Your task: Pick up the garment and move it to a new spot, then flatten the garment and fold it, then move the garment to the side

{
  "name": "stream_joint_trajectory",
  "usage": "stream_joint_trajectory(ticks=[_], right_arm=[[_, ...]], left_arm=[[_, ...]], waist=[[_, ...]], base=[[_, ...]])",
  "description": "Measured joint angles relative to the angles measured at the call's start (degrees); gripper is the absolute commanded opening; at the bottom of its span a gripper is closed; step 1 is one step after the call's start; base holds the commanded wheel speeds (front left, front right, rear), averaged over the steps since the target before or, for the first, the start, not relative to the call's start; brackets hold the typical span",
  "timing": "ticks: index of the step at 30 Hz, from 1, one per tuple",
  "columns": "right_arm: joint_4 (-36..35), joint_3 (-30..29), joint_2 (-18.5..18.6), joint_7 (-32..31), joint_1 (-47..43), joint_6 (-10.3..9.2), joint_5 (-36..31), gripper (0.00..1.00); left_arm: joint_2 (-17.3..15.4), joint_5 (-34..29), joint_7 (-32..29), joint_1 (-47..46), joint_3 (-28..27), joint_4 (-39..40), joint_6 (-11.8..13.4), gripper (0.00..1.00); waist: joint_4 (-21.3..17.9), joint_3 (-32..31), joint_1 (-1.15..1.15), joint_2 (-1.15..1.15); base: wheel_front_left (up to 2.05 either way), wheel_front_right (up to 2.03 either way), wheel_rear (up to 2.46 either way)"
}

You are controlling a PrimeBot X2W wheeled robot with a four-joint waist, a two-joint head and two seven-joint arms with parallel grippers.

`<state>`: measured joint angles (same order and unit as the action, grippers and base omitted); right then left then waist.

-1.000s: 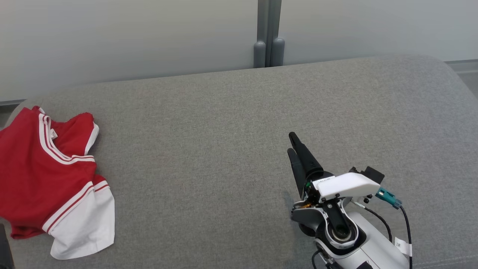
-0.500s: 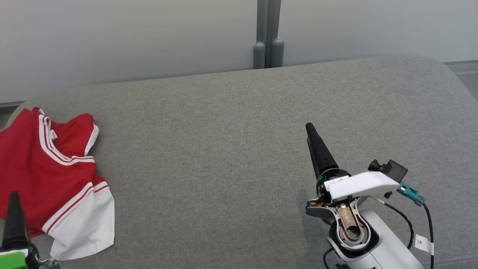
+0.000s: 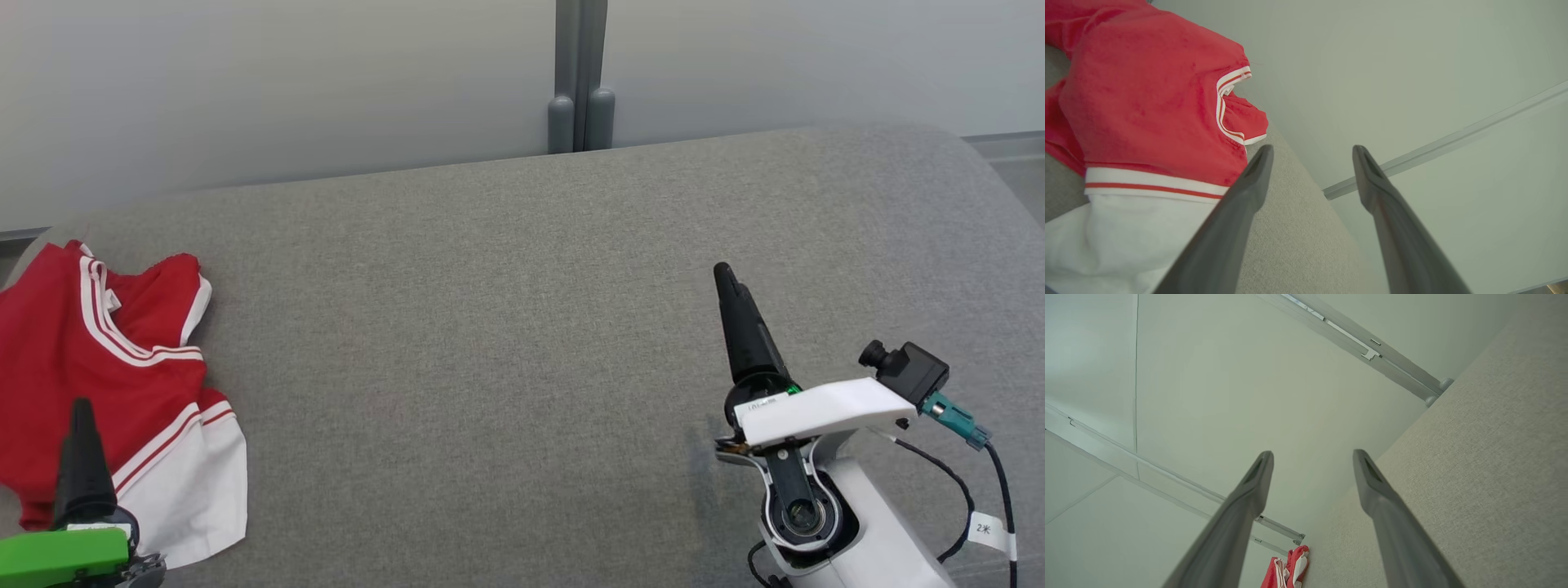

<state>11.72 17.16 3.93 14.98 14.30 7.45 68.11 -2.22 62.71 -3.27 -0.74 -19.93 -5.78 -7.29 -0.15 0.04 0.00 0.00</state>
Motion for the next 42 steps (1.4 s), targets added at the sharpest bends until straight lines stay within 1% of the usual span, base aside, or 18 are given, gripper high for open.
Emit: stream_joint_trajectory(ticks=[9,13,22,26,35,42], right_arm=[[0.21,-2.83,0.16,-0.01,-1.27,0.01,-14.72,1.0],[1.67,-3.66,0.29,-0.01,-2.02,0.01,-20.87,1.0],[4.23,-6.68,0.48,-0.01,-2.37,0.01,-33.31,1.0],[4.16,-7.98,0.51,-0.01,-2.43,0.01,-36.8,1.0],[3.09,-9.7,0.66,-0.01,-3.47,0.01,-42.41,1.0],[2.03,-10.31,1.59,-0.01,-4.75,0.02,-46.78,1.0]], left_arm=[[-0.03,-13.11,3.08,0.03,3.57,0.0,-0.01,1.0],[-0.05,-19.47,4.46,0.06,4.77,-0.13,0.02,1.0],[-0.09,-30.81,7.1,0.09,9.09,-0.8,1.08,1.0],[-0.14,-34.14,8.36,0.09,11.25,-0.66,0.98,1.0],[-0.22,-38.94,10.49,0.14,14.59,-0.42,0.47,1.0],[-0.29,-43.43,12.34,0.13,17.12,-1.19,0.37,1.0]], waist=[[0.11,-0.08,0.0,0.0],[0.19,-0.14,0.0,0.0],[0.07,-0.33,0.0,0.0],[-0.03,-0.29,0.0,0.0],[-0.36,-0.11,0.0,0.0],[-0.44,0.11,0.0,0.0]], base=[[0.0,0.0,0.0],[0.0,0.0,0.0],[0.0,0.0,0.0],[0.0,0.0,0.0],[0.0,0.0,0.0],[0.0,0.0,0.0]])
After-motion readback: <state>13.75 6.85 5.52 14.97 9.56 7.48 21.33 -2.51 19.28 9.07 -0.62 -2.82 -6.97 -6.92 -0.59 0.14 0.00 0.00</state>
